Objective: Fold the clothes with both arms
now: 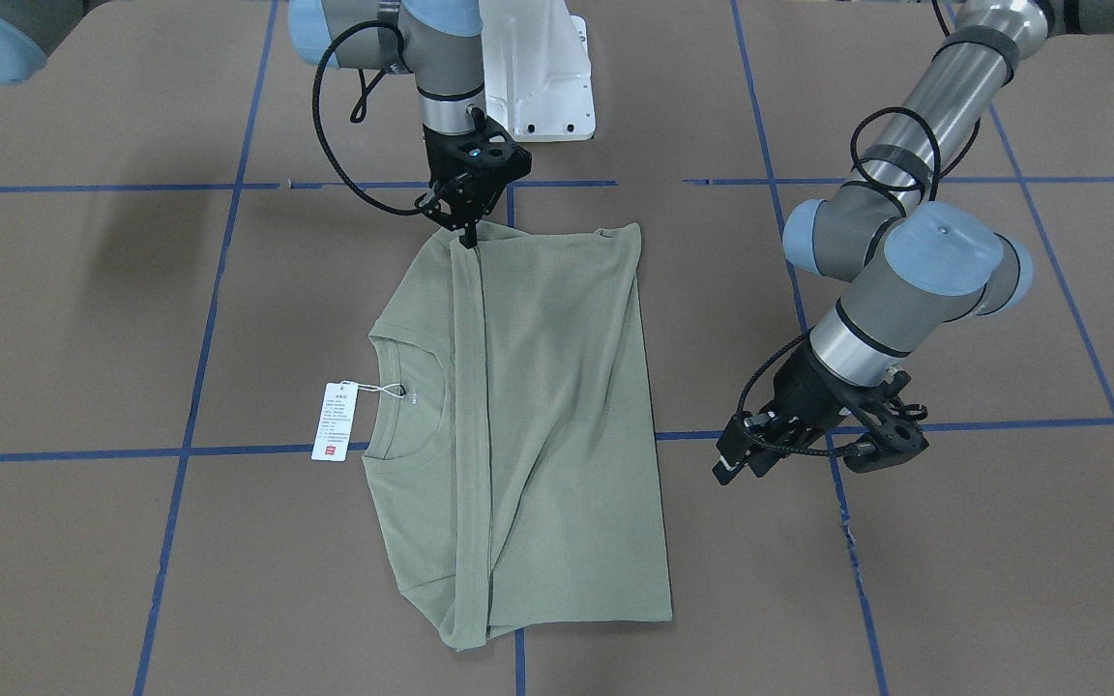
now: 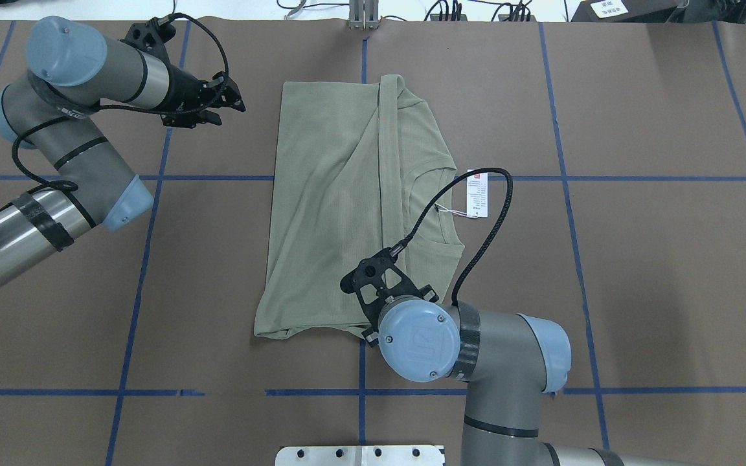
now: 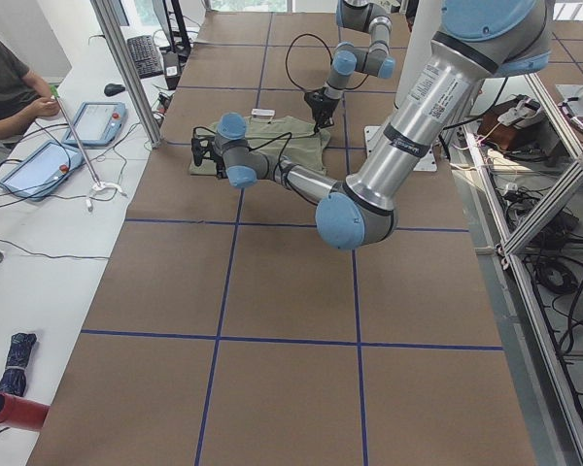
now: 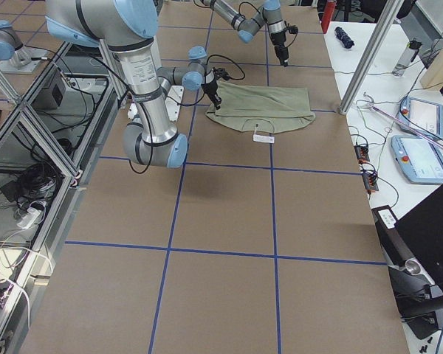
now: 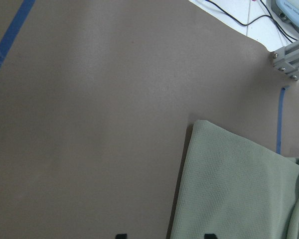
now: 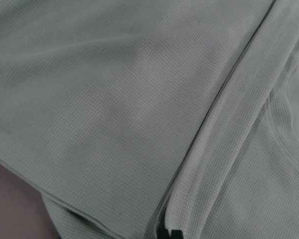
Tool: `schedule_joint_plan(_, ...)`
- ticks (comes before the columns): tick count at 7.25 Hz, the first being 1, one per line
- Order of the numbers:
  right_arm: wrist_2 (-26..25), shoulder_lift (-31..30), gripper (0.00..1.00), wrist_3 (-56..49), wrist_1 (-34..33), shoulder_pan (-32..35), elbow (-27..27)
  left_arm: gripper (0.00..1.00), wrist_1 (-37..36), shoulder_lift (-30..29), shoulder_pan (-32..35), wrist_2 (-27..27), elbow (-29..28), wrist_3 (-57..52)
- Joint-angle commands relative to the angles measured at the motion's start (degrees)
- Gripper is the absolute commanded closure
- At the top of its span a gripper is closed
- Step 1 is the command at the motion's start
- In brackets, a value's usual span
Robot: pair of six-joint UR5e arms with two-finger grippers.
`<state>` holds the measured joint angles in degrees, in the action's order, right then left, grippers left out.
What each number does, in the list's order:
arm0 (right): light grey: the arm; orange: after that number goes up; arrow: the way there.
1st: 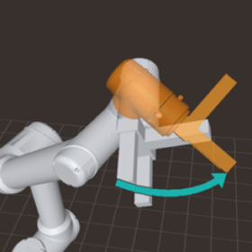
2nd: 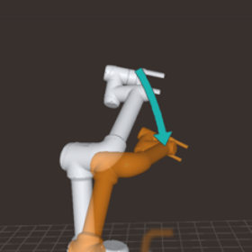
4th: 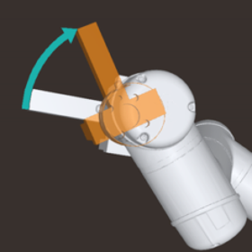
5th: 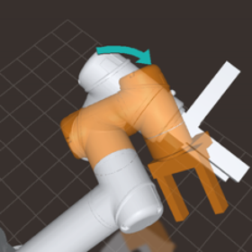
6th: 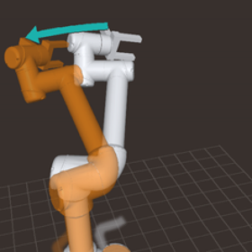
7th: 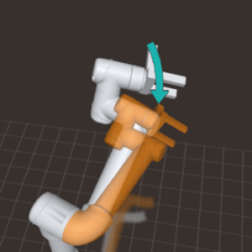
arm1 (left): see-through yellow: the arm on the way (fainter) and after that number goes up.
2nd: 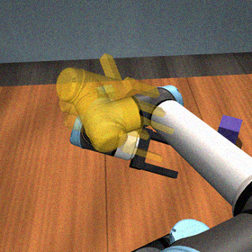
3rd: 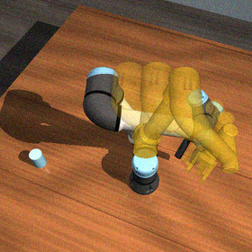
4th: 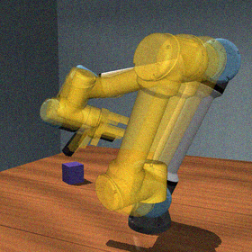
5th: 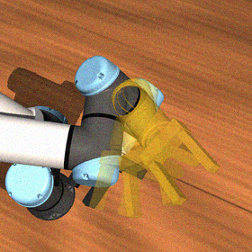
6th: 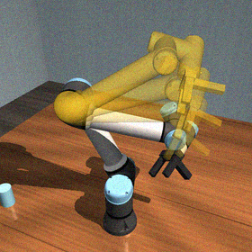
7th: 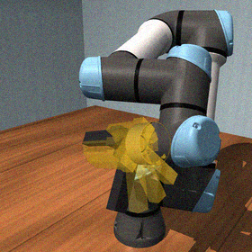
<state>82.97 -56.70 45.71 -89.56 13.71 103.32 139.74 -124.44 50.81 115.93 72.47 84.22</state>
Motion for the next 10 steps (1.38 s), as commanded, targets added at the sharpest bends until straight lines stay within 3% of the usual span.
schedule_joint_plan(1,2.0,-2.0,1.00,-0.4,-0.2,3.1,3.3,0.40,0.0,-0.1,0.0,0.0,0.0,0.2)
schedule_joint_plan(3,-0.4,-12.9,1.00,2.2,0.3,1.2,9.8,0.40,0.0,-0.3,0.0,0.0,0.0,0.2)
schedule_joint_plan(4,-5.1,-15.4,1.00,12.1,0.4,-4.2,10.7,0.40,0.0,-0.4,0.0,0.0,0.1,0.3)
schedule_joint_plan(6,-5.8,-16.2,1.00,15.1,-0.1,-5.4,13.0,0.40,0.0,-0.5,0.0,0.0,0.1,0.2)
schedule_joint_plan(7,-5.7,-16.5,0.73,15.2,-0.1,-5.4,13.6,0.40,0.0,-0.5,0.0,0.0,0.2,0.3)
schedule_joint_plan(8,-5.9,-16.3,0.01,16.2,-0.1,-5.4,14.1,0.40,0.0,-0.6,0.0,0.0,0.2,0.3)
schedule_joint_plan(10,-4.9,-15.6,0.00,16.5,-0.1,-5.4,15.9,0.40,0.0,-0.6,0.0,0.0,0.2,0.3)
